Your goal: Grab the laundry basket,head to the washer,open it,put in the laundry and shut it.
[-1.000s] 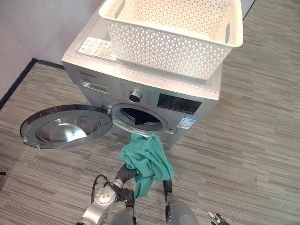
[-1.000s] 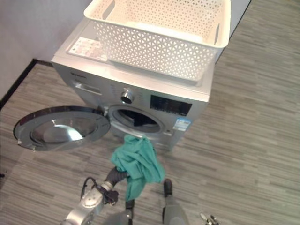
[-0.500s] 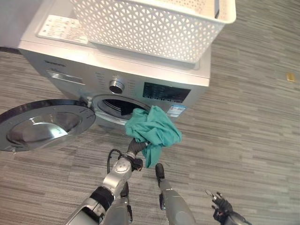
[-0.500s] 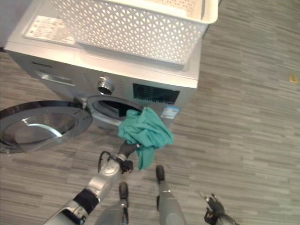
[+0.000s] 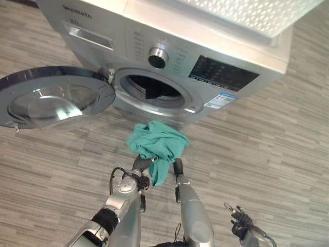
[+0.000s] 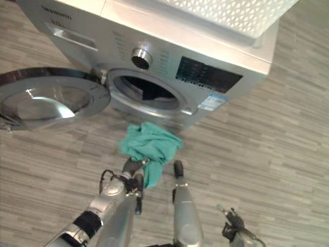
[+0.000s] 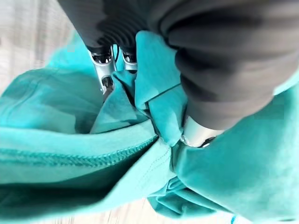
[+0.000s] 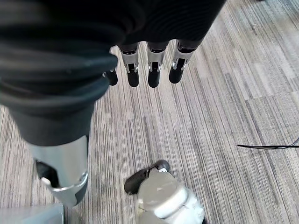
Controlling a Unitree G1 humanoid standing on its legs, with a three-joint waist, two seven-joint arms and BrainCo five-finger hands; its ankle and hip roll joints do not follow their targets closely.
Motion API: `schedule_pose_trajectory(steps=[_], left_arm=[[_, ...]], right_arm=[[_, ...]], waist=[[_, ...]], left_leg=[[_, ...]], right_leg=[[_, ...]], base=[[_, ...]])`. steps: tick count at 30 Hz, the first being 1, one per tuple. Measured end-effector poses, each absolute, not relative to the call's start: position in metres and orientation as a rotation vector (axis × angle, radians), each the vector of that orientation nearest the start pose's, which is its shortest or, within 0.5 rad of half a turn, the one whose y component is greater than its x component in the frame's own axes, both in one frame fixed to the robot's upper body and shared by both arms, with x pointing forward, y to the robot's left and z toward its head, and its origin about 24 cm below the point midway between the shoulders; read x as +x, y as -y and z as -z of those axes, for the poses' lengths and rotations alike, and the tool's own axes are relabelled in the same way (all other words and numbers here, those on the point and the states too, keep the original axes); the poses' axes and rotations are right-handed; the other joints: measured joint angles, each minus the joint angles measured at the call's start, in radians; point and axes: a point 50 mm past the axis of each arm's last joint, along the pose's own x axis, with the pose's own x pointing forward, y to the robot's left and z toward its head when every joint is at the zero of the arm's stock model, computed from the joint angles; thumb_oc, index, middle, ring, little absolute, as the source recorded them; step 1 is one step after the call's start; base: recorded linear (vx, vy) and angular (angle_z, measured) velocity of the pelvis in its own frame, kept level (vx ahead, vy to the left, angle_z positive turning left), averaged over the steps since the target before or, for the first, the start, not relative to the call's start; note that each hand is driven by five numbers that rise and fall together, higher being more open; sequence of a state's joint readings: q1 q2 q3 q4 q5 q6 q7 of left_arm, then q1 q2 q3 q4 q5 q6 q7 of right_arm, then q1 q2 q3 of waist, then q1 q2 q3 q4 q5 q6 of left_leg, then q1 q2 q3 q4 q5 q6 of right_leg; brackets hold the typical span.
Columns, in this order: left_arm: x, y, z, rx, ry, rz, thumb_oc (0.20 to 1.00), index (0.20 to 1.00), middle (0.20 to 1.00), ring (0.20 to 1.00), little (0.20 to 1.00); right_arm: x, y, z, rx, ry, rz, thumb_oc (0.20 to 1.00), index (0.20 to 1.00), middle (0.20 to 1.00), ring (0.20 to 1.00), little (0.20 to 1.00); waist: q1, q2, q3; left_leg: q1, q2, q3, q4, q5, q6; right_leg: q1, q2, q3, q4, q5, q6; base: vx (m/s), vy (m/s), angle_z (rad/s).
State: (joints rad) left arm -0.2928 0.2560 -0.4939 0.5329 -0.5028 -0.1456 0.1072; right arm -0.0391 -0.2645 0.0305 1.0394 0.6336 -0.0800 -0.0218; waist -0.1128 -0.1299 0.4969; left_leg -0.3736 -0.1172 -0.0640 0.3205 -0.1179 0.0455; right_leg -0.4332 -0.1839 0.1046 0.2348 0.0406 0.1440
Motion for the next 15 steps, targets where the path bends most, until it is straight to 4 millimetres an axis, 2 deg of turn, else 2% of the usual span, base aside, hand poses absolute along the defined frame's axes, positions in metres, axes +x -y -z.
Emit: schedule_pose_trajectory(steps=[2, 6, 9, 11, 13, 15], left_arm=[[0.287, -0.114, 0.007, -0.052, -0.23, 0.223, 0.2, 0.2, 0.2, 0.2, 0.2], [0.297, -0.107, -0.004, -0.062, -0.19, 0.207, 0.2, 0.2, 0.2, 0.2, 0.2], [0.312, -0.098, -0.025, -0.063, -0.122, 0.204, 0.2, 0.2, 0.2, 0.2, 0.2], [0.329, -0.092, -0.047, -0.055, -0.053, 0.184, 0.2, 0.2, 0.2, 0.2, 0.2], [0.343, -0.091, -0.071, -0.063, 0.024, 0.149, 0.2, 0.2, 0.2, 0.2, 0.2], [0.352, -0.091, -0.087, -0.068, 0.07, 0.127, 0.2, 0.2, 0.2, 0.2, 0.2]], right_arm=[[0.156, 0.248, 0.129, 0.297, -0.826, 0.43, 1.0, 1.0, 1.0, 1.0, 1.0], [0.165, 0.246, 0.123, 0.28, -0.789, 0.394, 1.0, 1.0, 1.0, 1.0, 1.0], [0.175, 0.238, 0.118, 0.266, -0.758, 0.339, 1.0, 1.0, 1.0, 1.0, 1.0], [0.186, 0.232, 0.11, 0.266, -0.706, 0.298, 1.0, 1.0, 1.0, 1.0, 1.0], [0.194, 0.227, 0.105, 0.264, -0.666, 0.273, 1.0, 1.0, 1.0, 1.0, 1.0], [0.202, 0.224, 0.102, 0.279, -0.646, 0.268, 1.0, 1.0, 1.0, 1.0, 1.0]], waist=[[0.006, -0.001, 0.008], [0.013, -0.001, 0.008], [0.011, -0.011, 0.009], [0.005, -0.02, 0.009], [-0.008, -0.035, 0.01], [-0.011, -0.057, 0.011]], left_leg=[[0.001, -0.009, -0.015, -0.009, 0.005, -0.006], [-0.015, -0.005, -0.04, -0.012, 0.01, -0.014], [-0.046, 0.003, -0.066, -0.018, 0.021, -0.03], [-0.074, 0.014, -0.095, -0.032, 0.036, -0.049], [-0.103, 0.023, -0.119, -0.051, 0.054, -0.066], [-0.119, 0.038, -0.12, -0.051, 0.056, -0.069]], right_leg=[[0.005, -0.011, -0.01, -0.001, -0.019, 0.02], [-0.007, -0.009, -0.035, 0.01, -0.028, 0.017], [-0.03, -0.003, -0.064, 0.01, -0.027, 0.015], [-0.049, 0.008, -0.092, 0.005, -0.025, 0.008], [-0.075, 0.014, -0.12, 0.005, -0.024, -0.001], [-0.091, 0.028, -0.126, 0.006, -0.02, -0.01]], base=[[0.04, -0.131, 0.27], [0.03, -0.175, 0.15], [0.01, -0.191, 0.24], [0.0, -0.185, 0.28], [0.0, -0.087, 0.31], [-0.02, -0.154, 0.07]])
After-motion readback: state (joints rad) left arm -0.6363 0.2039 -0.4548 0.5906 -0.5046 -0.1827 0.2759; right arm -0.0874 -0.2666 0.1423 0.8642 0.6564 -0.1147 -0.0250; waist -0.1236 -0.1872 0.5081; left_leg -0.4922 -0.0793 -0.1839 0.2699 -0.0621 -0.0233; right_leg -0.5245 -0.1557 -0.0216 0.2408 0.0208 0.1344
